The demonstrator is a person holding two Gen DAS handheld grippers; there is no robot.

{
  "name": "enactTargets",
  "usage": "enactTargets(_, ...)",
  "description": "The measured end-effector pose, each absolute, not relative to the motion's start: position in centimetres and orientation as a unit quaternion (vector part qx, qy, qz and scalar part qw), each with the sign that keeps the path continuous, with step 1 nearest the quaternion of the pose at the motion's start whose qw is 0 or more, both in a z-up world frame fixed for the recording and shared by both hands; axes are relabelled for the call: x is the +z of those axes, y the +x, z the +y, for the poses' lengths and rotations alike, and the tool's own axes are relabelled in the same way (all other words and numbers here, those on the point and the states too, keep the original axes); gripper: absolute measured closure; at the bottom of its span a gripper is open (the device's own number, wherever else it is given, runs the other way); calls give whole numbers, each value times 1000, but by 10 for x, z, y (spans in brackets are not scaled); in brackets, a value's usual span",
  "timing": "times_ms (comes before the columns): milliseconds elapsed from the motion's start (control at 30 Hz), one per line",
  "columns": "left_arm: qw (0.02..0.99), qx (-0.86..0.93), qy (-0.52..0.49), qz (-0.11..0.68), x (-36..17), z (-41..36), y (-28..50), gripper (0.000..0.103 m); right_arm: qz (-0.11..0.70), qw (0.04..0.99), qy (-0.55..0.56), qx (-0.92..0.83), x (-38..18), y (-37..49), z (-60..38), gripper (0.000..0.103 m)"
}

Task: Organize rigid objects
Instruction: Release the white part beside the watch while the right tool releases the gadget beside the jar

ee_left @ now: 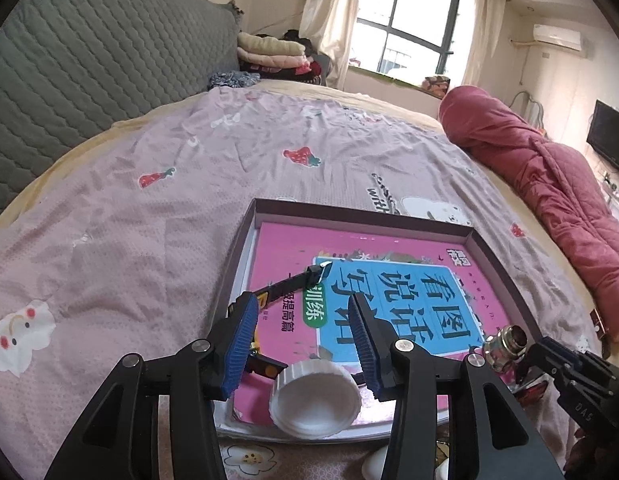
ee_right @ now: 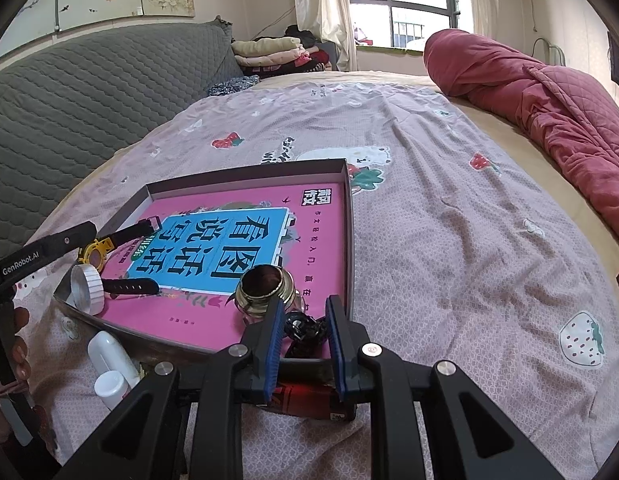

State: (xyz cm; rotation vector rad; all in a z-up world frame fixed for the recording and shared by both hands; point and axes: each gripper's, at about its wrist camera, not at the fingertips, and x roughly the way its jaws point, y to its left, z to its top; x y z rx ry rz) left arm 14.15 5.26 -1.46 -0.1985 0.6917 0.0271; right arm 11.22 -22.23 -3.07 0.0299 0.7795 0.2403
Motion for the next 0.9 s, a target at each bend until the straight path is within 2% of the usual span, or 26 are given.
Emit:
enactTargets(533,935,-4,-85,344,-2,35,127,49,370,921,13,121,-25,110,-219,81)
enactTargets(667,935,-8,-80,344,2,30,123,42,365,923,13,122,-22,109,-220,76)
enactTargets(900,934,-12,-75,348,8,25,116,41,356,926,14,125,-16,107,-220,69)
